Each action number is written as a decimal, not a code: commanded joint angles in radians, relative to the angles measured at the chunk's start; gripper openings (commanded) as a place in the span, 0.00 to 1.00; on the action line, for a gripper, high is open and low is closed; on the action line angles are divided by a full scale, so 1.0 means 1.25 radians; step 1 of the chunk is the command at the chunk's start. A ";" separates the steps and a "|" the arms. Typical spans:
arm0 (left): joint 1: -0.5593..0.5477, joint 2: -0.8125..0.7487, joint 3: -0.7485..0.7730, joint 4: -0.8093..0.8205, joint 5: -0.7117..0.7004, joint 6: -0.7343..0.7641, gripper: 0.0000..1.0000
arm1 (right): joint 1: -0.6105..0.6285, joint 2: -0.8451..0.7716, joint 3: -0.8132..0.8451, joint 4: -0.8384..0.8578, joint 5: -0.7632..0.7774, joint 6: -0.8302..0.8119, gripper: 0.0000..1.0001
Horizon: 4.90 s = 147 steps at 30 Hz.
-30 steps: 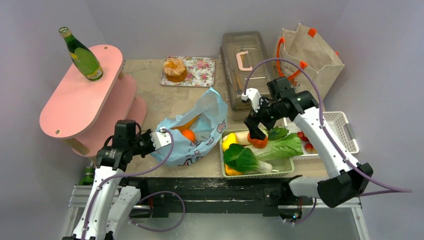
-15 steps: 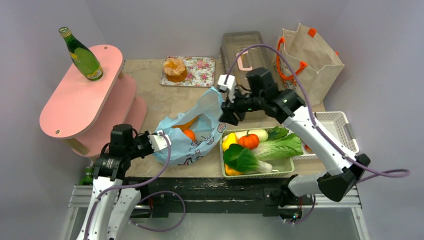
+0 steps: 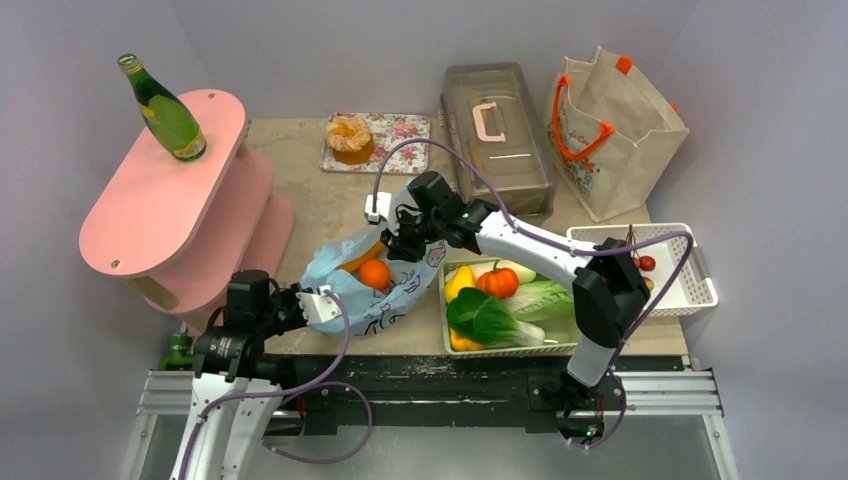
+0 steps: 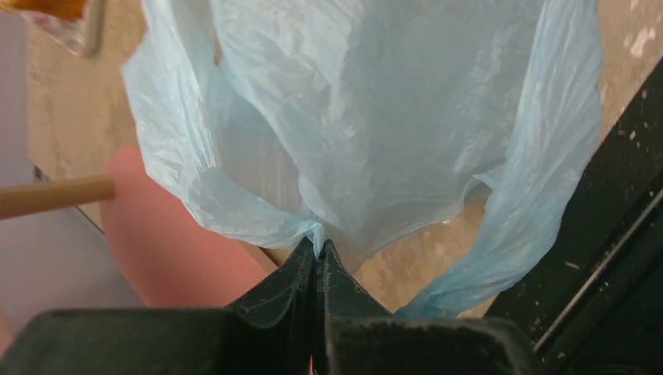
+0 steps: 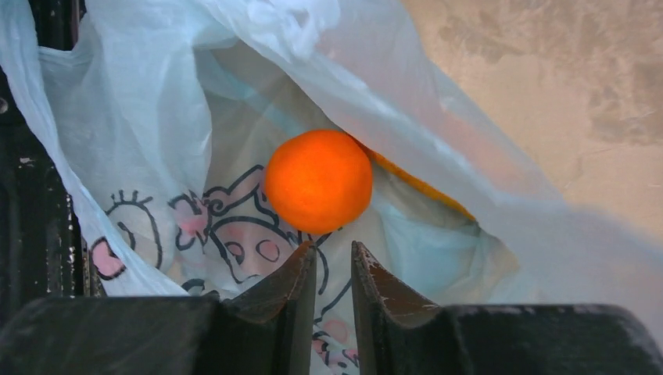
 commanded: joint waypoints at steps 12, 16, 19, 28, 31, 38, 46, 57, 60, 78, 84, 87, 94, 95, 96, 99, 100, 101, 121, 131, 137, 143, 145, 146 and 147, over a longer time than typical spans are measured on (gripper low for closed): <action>0.006 0.069 -0.119 0.044 -0.179 0.102 0.00 | 0.060 0.160 0.025 0.148 -0.001 -0.037 0.79; 0.007 0.081 -0.112 0.063 -0.168 0.107 0.00 | 0.065 0.215 0.058 0.144 0.013 -0.046 0.79; 0.007 0.104 -0.103 0.074 -0.167 0.095 0.00 | 0.070 0.253 0.081 0.146 0.023 -0.045 0.81; 0.006 0.130 -0.091 0.107 -0.151 0.068 0.00 | 0.061 0.140 0.079 0.138 0.025 -0.009 0.36; 0.007 0.138 -0.092 0.121 -0.148 0.063 0.00 | 0.031 0.058 0.104 0.058 0.004 0.003 0.32; 0.007 0.172 -0.076 0.121 -0.131 0.032 0.00 | -0.103 -0.150 0.171 -0.208 -0.110 0.126 0.31; 0.007 0.197 -0.038 0.113 -0.069 0.001 0.00 | -0.502 -0.343 0.116 -0.554 -0.037 -0.029 0.31; 0.007 0.261 0.022 0.134 -0.042 -0.002 0.00 | -1.090 -0.259 0.046 -0.590 0.205 -0.310 0.28; 0.008 0.258 0.032 0.129 -0.038 -0.004 0.00 | -1.165 -0.211 0.044 -0.539 0.273 -0.322 0.29; 0.007 0.200 0.080 0.060 -0.029 -0.053 0.00 | -0.817 -0.203 0.328 -0.629 0.141 -0.083 0.99; 0.007 0.185 0.091 0.040 -0.014 -0.042 0.00 | -0.536 -0.184 0.376 -0.494 0.000 0.177 0.99; 0.006 0.183 0.096 0.029 -0.024 -0.034 0.00 | -0.371 -0.162 0.343 -0.438 0.035 0.197 0.99; 0.007 0.172 0.099 0.023 -0.024 -0.052 0.00 | -0.192 -0.052 0.340 -0.346 0.114 0.139 0.99; 0.007 0.174 0.106 0.029 -0.029 -0.063 0.00 | -0.181 -0.039 0.318 -0.328 0.131 0.130 0.96; 0.007 0.175 0.126 0.029 -0.031 -0.089 0.03 | -0.172 -0.025 0.298 -0.312 0.138 0.122 0.91; 0.008 0.157 0.277 0.041 0.031 -0.219 0.40 | -0.161 0.010 0.259 -0.304 0.145 0.100 0.53; 0.007 0.157 0.331 0.039 0.087 -0.223 0.55 | -0.160 0.013 0.252 -0.303 0.137 0.105 0.43; 0.006 0.164 0.380 0.033 0.147 -0.225 0.65 | -0.161 0.012 0.246 -0.303 0.119 0.108 0.32; -0.391 0.769 0.290 0.508 -0.195 -0.285 0.15 | -0.142 0.007 0.207 -0.174 0.098 0.257 0.00; -0.335 0.952 0.252 0.634 -0.217 -0.236 0.47 | -0.147 0.043 0.204 -0.162 0.122 0.284 0.00; -0.315 1.042 0.313 0.549 -0.271 -0.219 0.62 | -0.159 0.088 0.238 -0.181 0.136 0.281 0.00; -0.312 0.982 0.314 0.525 -0.216 -0.248 0.02 | -0.161 0.097 0.228 -0.166 0.133 0.276 0.00; -0.310 0.917 0.320 0.482 -0.133 -0.267 0.00 | -0.160 0.096 0.220 -0.158 0.135 0.275 0.00; -0.309 0.872 0.328 0.451 -0.075 -0.278 0.00 | -0.160 0.095 0.213 -0.153 0.137 0.275 0.00; -0.307 0.827 0.334 0.429 -0.024 -0.291 0.00 | -0.160 0.094 0.209 -0.149 0.140 0.274 0.00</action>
